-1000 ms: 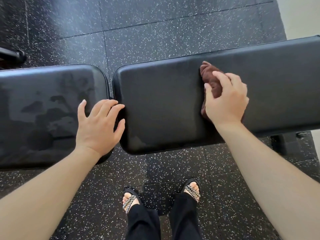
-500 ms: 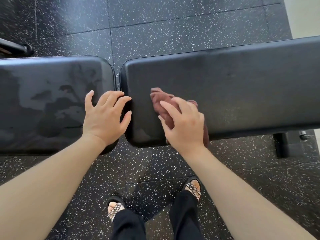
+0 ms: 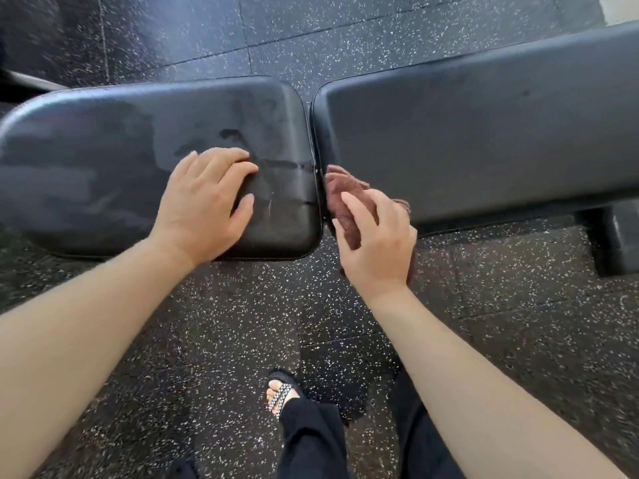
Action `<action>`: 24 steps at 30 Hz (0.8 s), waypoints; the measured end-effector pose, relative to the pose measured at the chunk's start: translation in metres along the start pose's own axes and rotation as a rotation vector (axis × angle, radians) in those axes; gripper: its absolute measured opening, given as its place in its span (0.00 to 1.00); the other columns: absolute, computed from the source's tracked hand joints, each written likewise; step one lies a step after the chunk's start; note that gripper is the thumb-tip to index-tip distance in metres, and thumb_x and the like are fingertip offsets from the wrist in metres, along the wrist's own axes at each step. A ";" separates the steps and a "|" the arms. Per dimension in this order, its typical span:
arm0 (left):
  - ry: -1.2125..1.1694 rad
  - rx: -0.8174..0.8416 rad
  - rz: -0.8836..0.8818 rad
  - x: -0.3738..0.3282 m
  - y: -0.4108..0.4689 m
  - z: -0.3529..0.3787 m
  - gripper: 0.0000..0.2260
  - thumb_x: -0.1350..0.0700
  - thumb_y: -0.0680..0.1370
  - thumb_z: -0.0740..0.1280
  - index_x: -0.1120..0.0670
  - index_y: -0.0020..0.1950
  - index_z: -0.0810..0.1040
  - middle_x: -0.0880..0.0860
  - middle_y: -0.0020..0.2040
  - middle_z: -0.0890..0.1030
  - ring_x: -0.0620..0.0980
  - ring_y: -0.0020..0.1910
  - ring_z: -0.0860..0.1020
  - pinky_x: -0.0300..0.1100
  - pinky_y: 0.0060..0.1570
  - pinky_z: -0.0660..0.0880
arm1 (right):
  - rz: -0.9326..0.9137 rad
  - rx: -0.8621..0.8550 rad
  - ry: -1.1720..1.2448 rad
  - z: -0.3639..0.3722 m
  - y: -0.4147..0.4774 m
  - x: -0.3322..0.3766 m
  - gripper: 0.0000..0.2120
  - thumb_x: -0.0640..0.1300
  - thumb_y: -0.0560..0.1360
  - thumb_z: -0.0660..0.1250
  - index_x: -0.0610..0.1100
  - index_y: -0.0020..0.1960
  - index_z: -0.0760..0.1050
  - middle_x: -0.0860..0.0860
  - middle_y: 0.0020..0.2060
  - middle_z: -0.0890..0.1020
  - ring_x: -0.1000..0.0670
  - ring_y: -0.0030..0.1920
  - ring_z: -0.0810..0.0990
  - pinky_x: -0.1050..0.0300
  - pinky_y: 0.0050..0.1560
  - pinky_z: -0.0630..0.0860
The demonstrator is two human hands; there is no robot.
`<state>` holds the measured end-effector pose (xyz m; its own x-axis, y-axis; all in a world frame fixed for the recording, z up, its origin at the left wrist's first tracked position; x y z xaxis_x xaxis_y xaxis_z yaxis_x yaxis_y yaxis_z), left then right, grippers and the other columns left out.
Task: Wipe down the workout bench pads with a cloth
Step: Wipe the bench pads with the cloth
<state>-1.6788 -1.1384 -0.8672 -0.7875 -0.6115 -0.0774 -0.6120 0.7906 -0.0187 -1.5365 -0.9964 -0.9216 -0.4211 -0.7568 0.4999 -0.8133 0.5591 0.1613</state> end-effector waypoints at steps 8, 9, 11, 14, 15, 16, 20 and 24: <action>0.034 -0.059 -0.094 0.038 0.000 -0.007 0.21 0.47 0.74 0.59 0.54 0.65 0.71 0.54 0.67 0.71 0.55 0.67 0.66 0.61 0.68 0.55 | -0.063 -0.049 -0.060 0.015 0.033 0.024 0.15 0.49 0.68 0.69 0.51 0.54 0.78 0.48 0.53 0.80 0.41 0.48 0.77 0.49 0.43 0.70; 0.035 -0.059 -0.087 0.035 0.001 -0.006 0.21 0.47 0.74 0.59 0.54 0.65 0.71 0.54 0.67 0.70 0.55 0.67 0.66 0.61 0.68 0.55 | -0.036 -0.053 -0.047 0.013 0.041 0.023 0.15 0.50 0.68 0.70 0.51 0.54 0.78 0.49 0.52 0.80 0.40 0.49 0.77 0.48 0.44 0.70; 0.023 -0.065 -0.088 0.032 0.000 -0.006 0.22 0.46 0.74 0.58 0.54 0.65 0.71 0.54 0.67 0.70 0.55 0.67 0.65 0.61 0.68 0.54 | 0.019 -0.042 -0.013 0.014 0.068 0.023 0.14 0.50 0.69 0.69 0.51 0.54 0.78 0.48 0.53 0.79 0.40 0.50 0.76 0.46 0.46 0.71; 0.023 -0.062 -0.099 0.035 -0.001 -0.006 0.22 0.46 0.74 0.58 0.54 0.65 0.71 0.53 0.67 0.70 0.54 0.67 0.65 0.60 0.68 0.54 | 0.061 0.055 -0.013 0.028 0.109 0.026 0.15 0.51 0.71 0.66 0.52 0.57 0.76 0.48 0.56 0.77 0.39 0.55 0.74 0.44 0.50 0.69; 0.023 -0.060 -0.100 0.035 0.000 -0.007 0.22 0.46 0.74 0.58 0.53 0.65 0.71 0.53 0.67 0.70 0.54 0.67 0.65 0.60 0.68 0.54 | 0.055 0.068 -0.024 0.031 0.112 0.028 0.15 0.51 0.71 0.66 0.52 0.58 0.76 0.48 0.57 0.77 0.40 0.55 0.74 0.45 0.50 0.69; 0.022 -0.056 -0.103 0.035 0.000 -0.007 0.22 0.46 0.74 0.58 0.53 0.65 0.71 0.53 0.67 0.70 0.54 0.67 0.66 0.60 0.68 0.54 | 0.044 0.066 -0.026 0.031 0.110 0.030 0.15 0.51 0.71 0.66 0.52 0.58 0.76 0.49 0.57 0.77 0.40 0.55 0.74 0.45 0.49 0.69; 0.016 -0.046 -0.117 0.035 0.000 -0.008 0.22 0.46 0.74 0.58 0.54 0.65 0.71 0.53 0.66 0.71 0.54 0.67 0.66 0.60 0.68 0.55 | 0.029 0.064 0.031 0.021 0.069 0.029 0.16 0.50 0.70 0.68 0.52 0.58 0.77 0.49 0.55 0.78 0.40 0.52 0.75 0.45 0.46 0.71; 0.016 -0.021 -0.127 0.035 0.001 -0.009 0.22 0.46 0.74 0.58 0.54 0.65 0.71 0.53 0.67 0.71 0.54 0.67 0.66 0.60 0.68 0.55 | 0.143 0.103 0.243 0.003 0.047 0.020 0.15 0.49 0.71 0.69 0.49 0.57 0.77 0.51 0.53 0.79 0.46 0.52 0.77 0.52 0.54 0.73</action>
<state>-1.7074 -1.1588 -0.8614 -0.7048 -0.7069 -0.0596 -0.7078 0.7064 -0.0068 -1.5847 -0.9864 -0.9065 -0.4359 -0.5623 0.7027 -0.7944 0.6074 -0.0068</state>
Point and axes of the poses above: each hand's wrist, its own y-axis towards the middle knuckle, its own z-axis out of the palm, x = y × z, the point moved 9 cm from there along y, towards the middle knuckle
